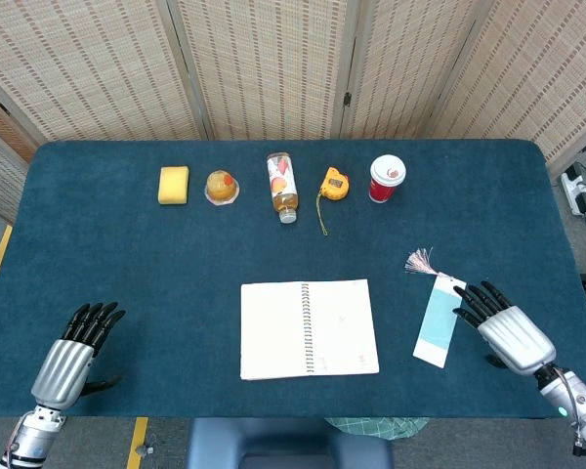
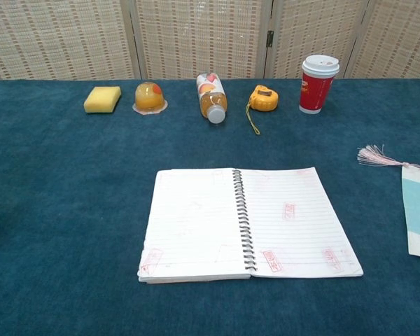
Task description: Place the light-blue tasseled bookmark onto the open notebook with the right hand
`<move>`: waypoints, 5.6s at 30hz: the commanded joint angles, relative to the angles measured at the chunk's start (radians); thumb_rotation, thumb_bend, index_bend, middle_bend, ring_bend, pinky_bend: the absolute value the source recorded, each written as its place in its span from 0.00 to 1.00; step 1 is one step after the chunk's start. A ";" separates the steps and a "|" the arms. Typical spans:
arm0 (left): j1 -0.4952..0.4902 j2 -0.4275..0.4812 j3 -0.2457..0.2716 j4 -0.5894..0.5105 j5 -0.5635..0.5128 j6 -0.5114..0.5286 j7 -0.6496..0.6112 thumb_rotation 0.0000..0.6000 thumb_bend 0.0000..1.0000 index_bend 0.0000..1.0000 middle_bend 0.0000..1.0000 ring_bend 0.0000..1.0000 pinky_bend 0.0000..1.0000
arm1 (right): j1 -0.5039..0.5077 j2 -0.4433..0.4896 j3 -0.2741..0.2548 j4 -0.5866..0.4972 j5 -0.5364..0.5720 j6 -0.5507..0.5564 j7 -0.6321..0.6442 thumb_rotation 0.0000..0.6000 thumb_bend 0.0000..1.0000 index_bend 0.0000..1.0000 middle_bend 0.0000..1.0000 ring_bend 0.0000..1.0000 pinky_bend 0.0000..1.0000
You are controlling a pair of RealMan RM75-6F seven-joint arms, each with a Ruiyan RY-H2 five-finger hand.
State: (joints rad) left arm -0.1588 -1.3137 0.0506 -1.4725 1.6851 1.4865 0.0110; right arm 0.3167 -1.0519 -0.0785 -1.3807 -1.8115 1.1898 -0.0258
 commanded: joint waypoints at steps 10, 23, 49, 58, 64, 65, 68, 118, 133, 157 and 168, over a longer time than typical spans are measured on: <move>-0.001 -0.012 -0.014 0.016 -0.022 -0.001 -0.003 1.00 0.14 0.14 0.10 0.03 0.05 | 0.079 -0.126 -0.049 0.186 -0.075 -0.053 0.019 1.00 0.29 0.28 0.00 0.00 0.00; -0.004 -0.019 -0.019 0.023 -0.037 -0.010 0.002 1.00 0.14 0.14 0.10 0.03 0.05 | 0.119 -0.206 -0.064 0.271 -0.060 -0.073 0.038 1.00 0.29 0.28 0.00 0.00 0.00; -0.006 -0.016 -0.020 0.024 -0.043 -0.012 -0.006 1.00 0.14 0.14 0.11 0.03 0.05 | 0.154 -0.265 -0.098 0.304 -0.025 -0.096 0.036 1.00 0.29 0.28 0.00 0.00 0.00; -0.006 -0.014 -0.021 0.024 -0.046 -0.011 -0.009 1.00 0.14 0.14 0.11 0.03 0.05 | 0.160 -0.270 -0.106 0.301 -0.015 -0.100 0.027 1.00 0.29 0.28 0.00 0.00 0.00; -0.006 -0.014 -0.021 0.024 -0.046 -0.011 -0.009 1.00 0.14 0.14 0.11 0.03 0.05 | 0.164 -0.278 -0.107 0.304 -0.008 -0.104 0.029 1.00 0.29 0.27 0.00 0.00 0.00; -0.006 -0.014 -0.021 0.023 -0.046 -0.011 -0.009 1.00 0.14 0.14 0.11 0.03 0.05 | 0.165 -0.279 -0.108 0.305 -0.009 -0.104 0.027 1.00 0.29 0.27 0.00 0.00 0.00; -0.006 -0.013 -0.022 0.023 -0.048 -0.012 -0.011 1.00 0.14 0.14 0.11 0.03 0.05 | 0.166 -0.281 -0.112 0.305 -0.009 -0.104 0.020 1.00 0.29 0.27 0.00 0.00 0.00; -0.001 0.018 -0.035 0.004 -0.054 0.012 -0.068 1.00 0.14 0.14 0.11 0.03 0.05 | 0.412 -0.340 0.027 0.072 -0.168 -0.078 -0.331 1.00 0.29 0.41 0.00 0.00 0.00; -0.001 0.024 -0.034 -0.001 -0.052 0.011 -0.080 1.00 0.14 0.14 0.11 0.03 0.05 | 0.417 -0.340 -0.025 0.015 -0.191 -0.115 -0.404 1.00 0.29 0.41 0.00 0.00 0.00; 0.004 0.039 -0.032 -0.014 -0.038 0.031 -0.107 1.00 0.14 0.14 0.11 0.03 0.05 | 0.413 -0.383 -0.043 0.001 -0.152 -0.181 -0.465 1.00 0.28 0.27 0.00 0.00 0.00; 0.006 0.043 -0.033 -0.017 -0.035 0.037 -0.112 1.00 0.14 0.14 0.11 0.03 0.05 | 0.398 -0.387 -0.041 0.003 -0.135 -0.166 -0.478 1.00 0.28 0.24 0.00 0.00 0.00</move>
State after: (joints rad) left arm -0.1526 -1.2707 0.0173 -1.4892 1.6497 1.5234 -0.1009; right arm 0.7181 -1.4394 -0.1211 -1.3780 -1.9491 1.0171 -0.5069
